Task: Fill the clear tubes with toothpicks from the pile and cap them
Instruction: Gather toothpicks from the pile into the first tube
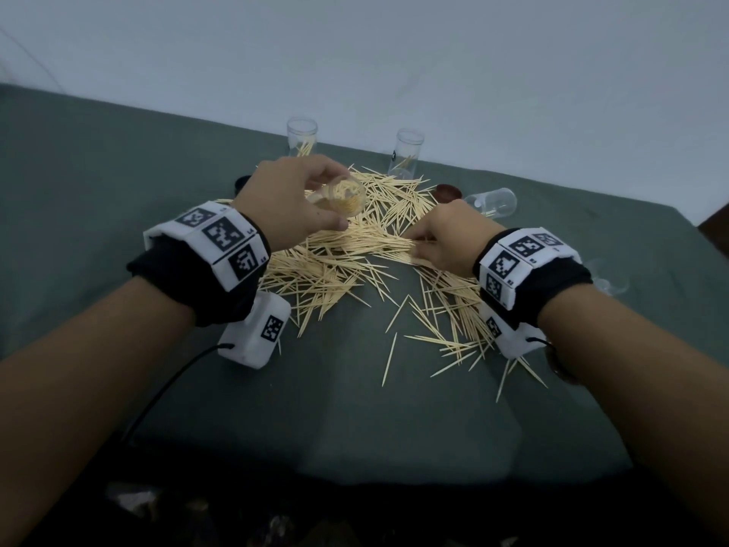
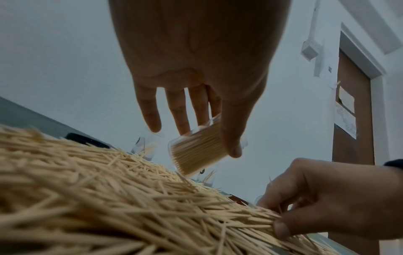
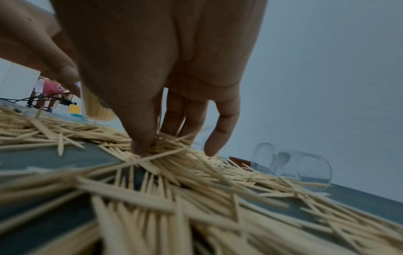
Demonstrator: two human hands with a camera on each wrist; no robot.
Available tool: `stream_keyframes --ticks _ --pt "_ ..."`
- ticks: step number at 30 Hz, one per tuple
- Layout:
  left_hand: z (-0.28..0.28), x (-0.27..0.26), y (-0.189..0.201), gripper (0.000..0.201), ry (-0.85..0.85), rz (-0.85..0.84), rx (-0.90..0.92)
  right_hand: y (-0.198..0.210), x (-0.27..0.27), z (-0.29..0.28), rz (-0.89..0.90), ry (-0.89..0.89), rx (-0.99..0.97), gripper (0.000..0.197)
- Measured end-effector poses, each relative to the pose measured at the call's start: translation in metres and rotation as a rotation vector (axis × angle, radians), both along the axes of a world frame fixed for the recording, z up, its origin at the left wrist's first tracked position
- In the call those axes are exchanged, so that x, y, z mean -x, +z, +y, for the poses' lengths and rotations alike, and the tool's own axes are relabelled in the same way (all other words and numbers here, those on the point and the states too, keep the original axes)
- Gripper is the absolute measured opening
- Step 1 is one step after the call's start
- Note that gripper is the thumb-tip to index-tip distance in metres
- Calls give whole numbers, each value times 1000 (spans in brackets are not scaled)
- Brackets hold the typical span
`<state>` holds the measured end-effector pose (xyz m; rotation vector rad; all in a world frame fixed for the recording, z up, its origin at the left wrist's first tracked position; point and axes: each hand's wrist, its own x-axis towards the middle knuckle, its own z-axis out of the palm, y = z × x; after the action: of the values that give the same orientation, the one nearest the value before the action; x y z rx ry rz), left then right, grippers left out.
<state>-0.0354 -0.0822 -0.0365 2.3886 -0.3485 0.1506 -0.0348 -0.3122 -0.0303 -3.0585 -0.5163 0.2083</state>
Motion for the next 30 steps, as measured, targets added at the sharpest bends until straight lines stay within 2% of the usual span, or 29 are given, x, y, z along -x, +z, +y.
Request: stream_keyframes --ticks 3,10,15,22,30 --pt "2 0 0 56 19 5 -11 6 -1 -4 8 -46 -13 19" --pt "5 0 3 63 59 47 -50 24 4 -10 -74 -111 -79 24" --pt "7 -3 2 62 87 17 -131 33 4 -3 -48 -103 -196 32" --pt "2 1 5 61 58 -15 -277 38 7 11 -34 -57 -209 33" --pt "-3 4 7 63 46 31 -189 35 10 21 -54 -35 -212 33"
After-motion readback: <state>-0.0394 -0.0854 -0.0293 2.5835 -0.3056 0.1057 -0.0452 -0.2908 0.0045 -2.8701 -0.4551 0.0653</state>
